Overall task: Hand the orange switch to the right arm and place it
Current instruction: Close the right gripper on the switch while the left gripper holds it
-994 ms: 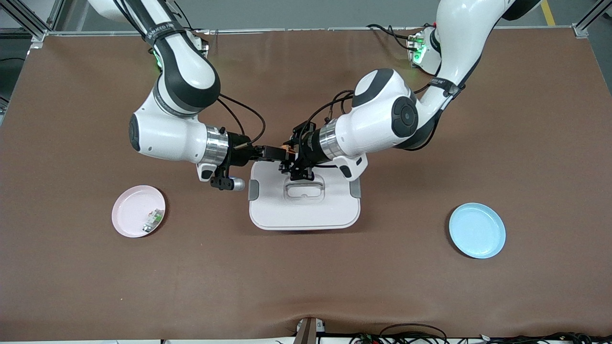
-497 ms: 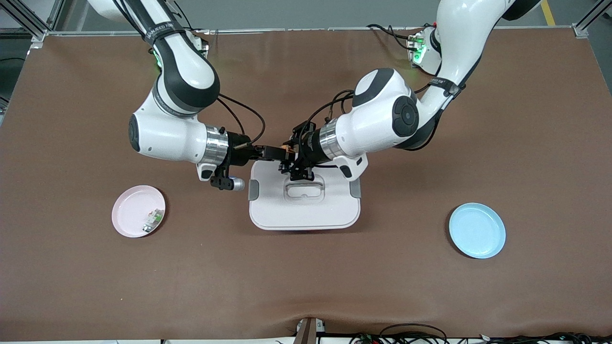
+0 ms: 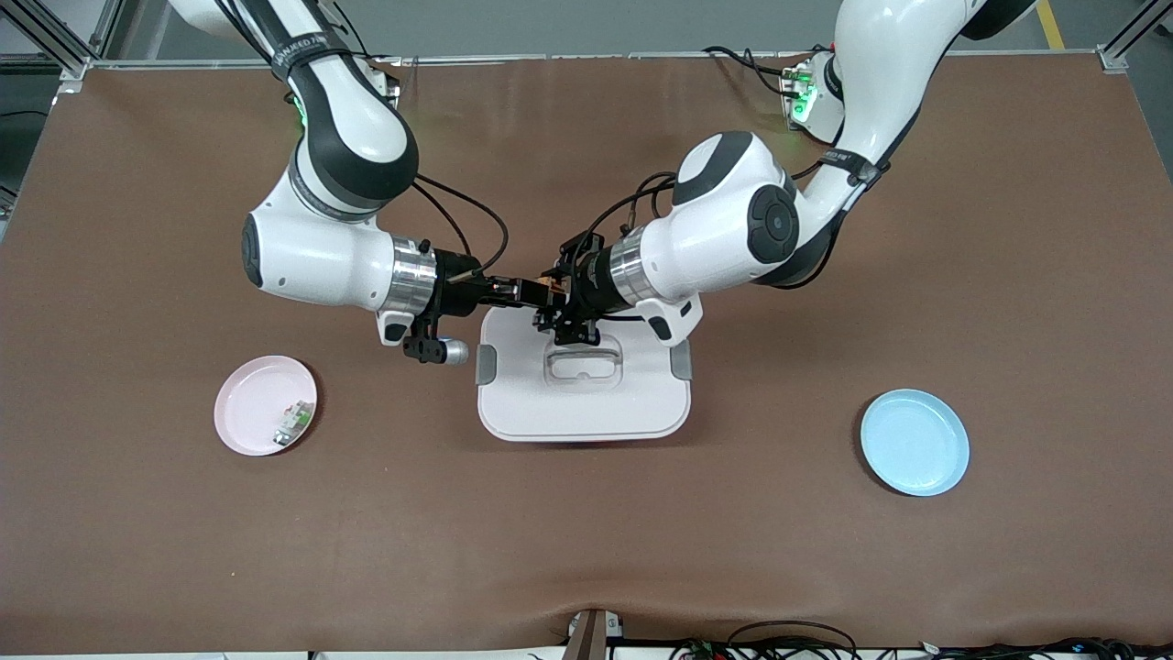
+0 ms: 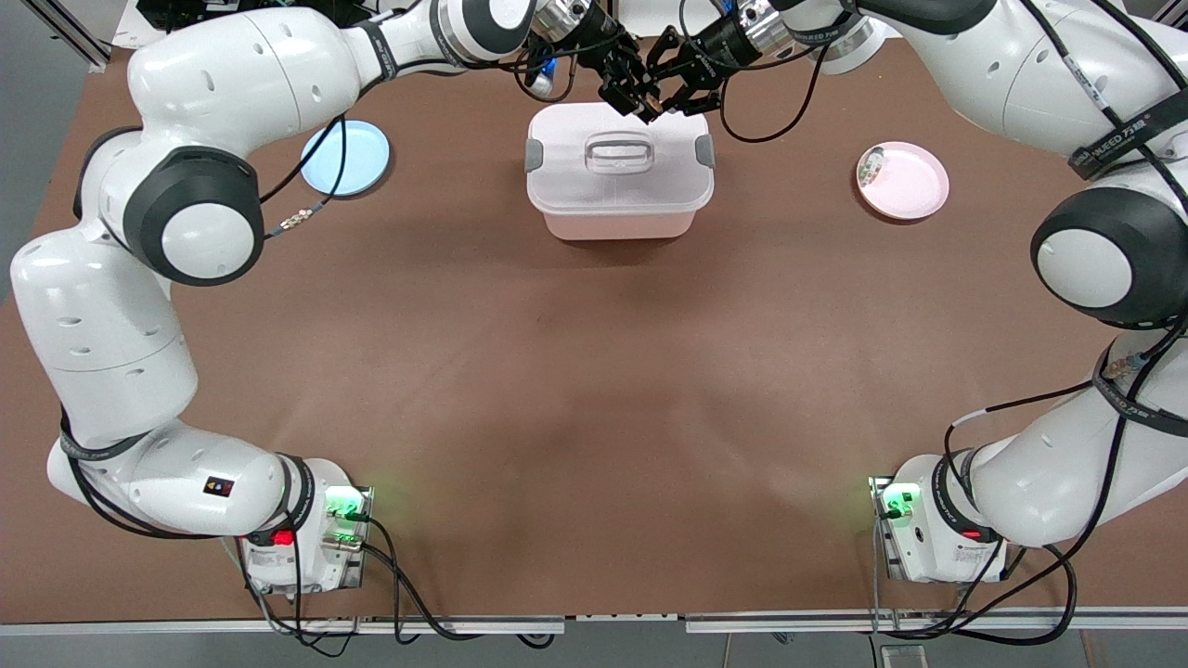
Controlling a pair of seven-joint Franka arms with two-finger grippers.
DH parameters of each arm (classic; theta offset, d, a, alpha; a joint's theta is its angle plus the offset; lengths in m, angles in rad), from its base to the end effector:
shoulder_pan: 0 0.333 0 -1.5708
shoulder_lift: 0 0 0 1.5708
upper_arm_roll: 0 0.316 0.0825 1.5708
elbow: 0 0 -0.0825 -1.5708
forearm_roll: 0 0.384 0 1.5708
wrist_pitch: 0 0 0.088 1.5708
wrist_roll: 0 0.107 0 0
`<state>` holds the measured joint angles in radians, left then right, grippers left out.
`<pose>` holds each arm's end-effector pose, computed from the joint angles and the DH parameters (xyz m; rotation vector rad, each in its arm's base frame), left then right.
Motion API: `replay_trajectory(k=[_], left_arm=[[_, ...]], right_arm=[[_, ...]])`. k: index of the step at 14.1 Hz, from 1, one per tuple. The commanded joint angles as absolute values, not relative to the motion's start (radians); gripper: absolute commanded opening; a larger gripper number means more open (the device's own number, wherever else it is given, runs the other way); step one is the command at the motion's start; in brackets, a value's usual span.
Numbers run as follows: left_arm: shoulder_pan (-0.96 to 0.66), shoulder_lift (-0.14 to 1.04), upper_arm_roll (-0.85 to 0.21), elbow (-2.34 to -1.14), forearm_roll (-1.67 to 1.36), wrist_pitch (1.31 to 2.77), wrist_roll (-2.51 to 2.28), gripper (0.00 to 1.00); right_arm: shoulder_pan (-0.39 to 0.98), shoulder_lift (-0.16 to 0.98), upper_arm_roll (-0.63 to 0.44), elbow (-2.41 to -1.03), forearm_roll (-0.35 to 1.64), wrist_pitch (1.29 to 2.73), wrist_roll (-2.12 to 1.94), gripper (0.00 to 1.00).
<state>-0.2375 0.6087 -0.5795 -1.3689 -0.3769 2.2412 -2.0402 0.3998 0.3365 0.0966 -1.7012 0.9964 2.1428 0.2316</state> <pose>0.5692 -0.4740 0.4479 1.8569 1.8302 -0.7864 0.5751 0.3444 0.4270 -2.2442 0.3089 0.2797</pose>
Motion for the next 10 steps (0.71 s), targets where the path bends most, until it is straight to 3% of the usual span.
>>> replay_trajectory(k=[1, 3, 5, 7, 10], left_arm=[[-0.241, 0.609, -0.575, -1.348, -0.385, 2.237, -2.051, 0.00], [-0.235, 0.609, -0.575, -1.348, -0.385, 2.237, -2.049, 0.00], [-0.232, 0.607, -0.575, -1.347, -0.387, 2.237, -2.049, 0.47], [-0.230, 0.600, -0.575, -1.347, -0.383, 2.237, -2.046, 1.00], [-0.213, 0.577, -0.574, -1.347, -0.355, 2.233, -2.043, 1.00]], right_arm=[[0.390, 0.327, 0.100, -1.707, 1.003, 2.134, 0.264, 0.00], [0.391, 0.327, 0.100, -1.707, 1.002, 2.135, 0.264, 0.00], [0.391, 0.327, 0.100, -1.707, 1.002, 2.135, 0.264, 0.00], [0.390, 0.328, 0.100, -1.707, 1.002, 2.134, 0.262, 0.00], [0.388, 0.327, 0.100, -1.707, 1.002, 2.132, 0.262, 0.00]])
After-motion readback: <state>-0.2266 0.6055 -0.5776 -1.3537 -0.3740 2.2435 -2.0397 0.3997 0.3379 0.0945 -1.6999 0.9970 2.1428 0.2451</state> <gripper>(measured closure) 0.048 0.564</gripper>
